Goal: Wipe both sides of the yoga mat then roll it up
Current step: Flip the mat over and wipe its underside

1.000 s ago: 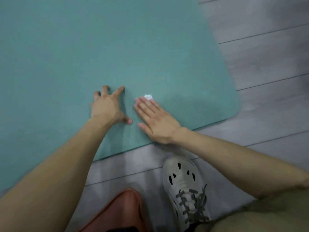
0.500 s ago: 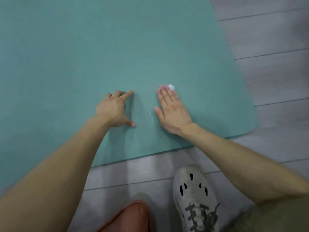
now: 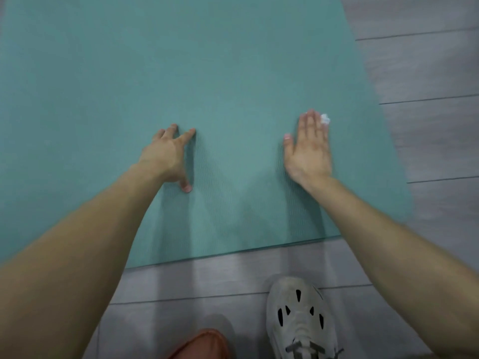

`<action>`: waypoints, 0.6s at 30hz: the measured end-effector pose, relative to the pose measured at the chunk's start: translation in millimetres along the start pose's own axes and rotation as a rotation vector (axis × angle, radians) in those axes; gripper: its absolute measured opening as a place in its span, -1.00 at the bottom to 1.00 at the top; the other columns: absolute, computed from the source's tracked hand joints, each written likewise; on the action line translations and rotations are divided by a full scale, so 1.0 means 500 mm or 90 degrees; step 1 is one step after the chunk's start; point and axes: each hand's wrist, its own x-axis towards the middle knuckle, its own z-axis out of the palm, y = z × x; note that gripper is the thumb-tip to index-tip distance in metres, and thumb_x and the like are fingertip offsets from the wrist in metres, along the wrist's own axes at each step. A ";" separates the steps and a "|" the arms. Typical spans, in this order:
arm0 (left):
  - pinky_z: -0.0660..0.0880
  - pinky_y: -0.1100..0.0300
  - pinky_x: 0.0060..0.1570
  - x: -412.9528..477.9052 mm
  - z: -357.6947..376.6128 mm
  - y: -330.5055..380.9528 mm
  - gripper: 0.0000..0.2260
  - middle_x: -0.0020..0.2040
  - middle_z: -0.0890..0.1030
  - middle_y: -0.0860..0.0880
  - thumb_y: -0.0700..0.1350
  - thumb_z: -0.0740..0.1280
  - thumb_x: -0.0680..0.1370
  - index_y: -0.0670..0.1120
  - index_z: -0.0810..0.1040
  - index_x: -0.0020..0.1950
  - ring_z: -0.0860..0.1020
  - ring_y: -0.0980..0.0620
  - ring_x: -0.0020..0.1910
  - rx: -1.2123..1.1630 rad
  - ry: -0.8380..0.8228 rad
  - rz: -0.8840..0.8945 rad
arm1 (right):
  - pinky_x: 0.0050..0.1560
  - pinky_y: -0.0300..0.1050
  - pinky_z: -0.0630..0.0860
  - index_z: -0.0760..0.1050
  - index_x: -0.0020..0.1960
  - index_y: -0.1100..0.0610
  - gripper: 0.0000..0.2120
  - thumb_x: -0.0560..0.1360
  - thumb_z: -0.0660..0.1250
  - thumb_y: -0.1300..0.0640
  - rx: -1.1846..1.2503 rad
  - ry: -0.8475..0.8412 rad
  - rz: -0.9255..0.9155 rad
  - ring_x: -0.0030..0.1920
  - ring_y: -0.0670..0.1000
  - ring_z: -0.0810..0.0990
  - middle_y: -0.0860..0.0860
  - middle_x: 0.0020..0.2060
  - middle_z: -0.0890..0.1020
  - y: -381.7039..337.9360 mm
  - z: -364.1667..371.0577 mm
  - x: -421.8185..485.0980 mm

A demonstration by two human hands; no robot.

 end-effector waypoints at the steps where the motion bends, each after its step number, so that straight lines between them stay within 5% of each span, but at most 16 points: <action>1: 0.28 -0.25 0.55 -0.002 -0.002 -0.002 0.50 0.72 -0.04 -0.08 0.18 0.78 -0.06 0.26 -0.06 0.70 0.01 -0.20 0.68 0.006 0.003 -0.002 | 0.68 0.20 -0.03 0.13 0.65 0.36 -0.28 0.70 -0.10 -0.15 0.011 0.004 -0.058 0.68 0.28 0.06 0.28 0.65 0.15 -0.050 0.015 -0.013; 5: 0.34 -0.21 0.53 -0.015 -0.007 -0.002 0.45 0.72 0.01 -0.02 0.25 0.75 -0.02 0.30 -0.07 0.69 0.07 -0.17 0.67 0.032 0.030 -0.002 | 0.68 0.12 -0.06 0.13 0.68 0.26 -0.31 0.70 -0.08 -0.15 0.061 -0.079 -0.381 0.70 0.15 0.03 0.18 0.67 0.16 -0.277 0.052 -0.091; 8: 0.42 -0.23 0.45 -0.023 -0.017 0.005 0.42 0.70 0.06 0.02 0.27 0.74 0.00 0.32 -0.05 0.68 0.11 -0.15 0.64 0.048 0.039 -0.003 | 0.68 0.08 -0.05 0.14 0.69 0.17 -0.37 0.72 -0.05 -0.12 0.041 -0.093 -0.485 0.69 0.07 0.06 0.09 0.68 0.18 -0.279 0.049 -0.080; 10: 0.44 -0.25 0.42 -0.025 -0.021 0.007 0.41 0.69 0.06 0.03 0.29 0.74 -0.01 0.33 -0.05 0.67 0.13 -0.16 0.63 0.055 0.036 -0.004 | 0.68 0.11 -0.02 0.18 0.68 0.18 -0.39 0.72 -0.03 -0.09 0.028 -0.051 -0.418 0.68 0.14 0.14 0.12 0.66 0.24 -0.200 0.046 -0.025; 15: 0.49 -0.27 0.35 -0.028 -0.023 0.004 0.40 0.68 0.06 0.04 0.33 0.72 -0.01 0.35 -0.06 0.65 0.16 -0.17 0.61 0.067 0.043 0.003 | 0.68 0.15 -0.06 0.14 0.68 0.23 -0.32 0.69 -0.13 -0.14 -0.017 -0.003 -0.007 0.68 0.18 0.08 0.17 0.67 0.19 0.051 -0.018 0.130; 18: 0.50 -0.25 0.33 -0.028 -0.023 0.003 0.40 0.68 0.07 0.05 0.33 0.72 -0.02 0.35 -0.05 0.65 0.18 -0.16 0.60 0.077 0.048 0.006 | 0.68 0.18 -0.06 0.13 0.66 0.33 -0.25 0.68 -0.15 -0.18 0.002 0.010 0.029 0.68 0.26 0.07 0.26 0.65 0.18 -0.012 -0.008 0.126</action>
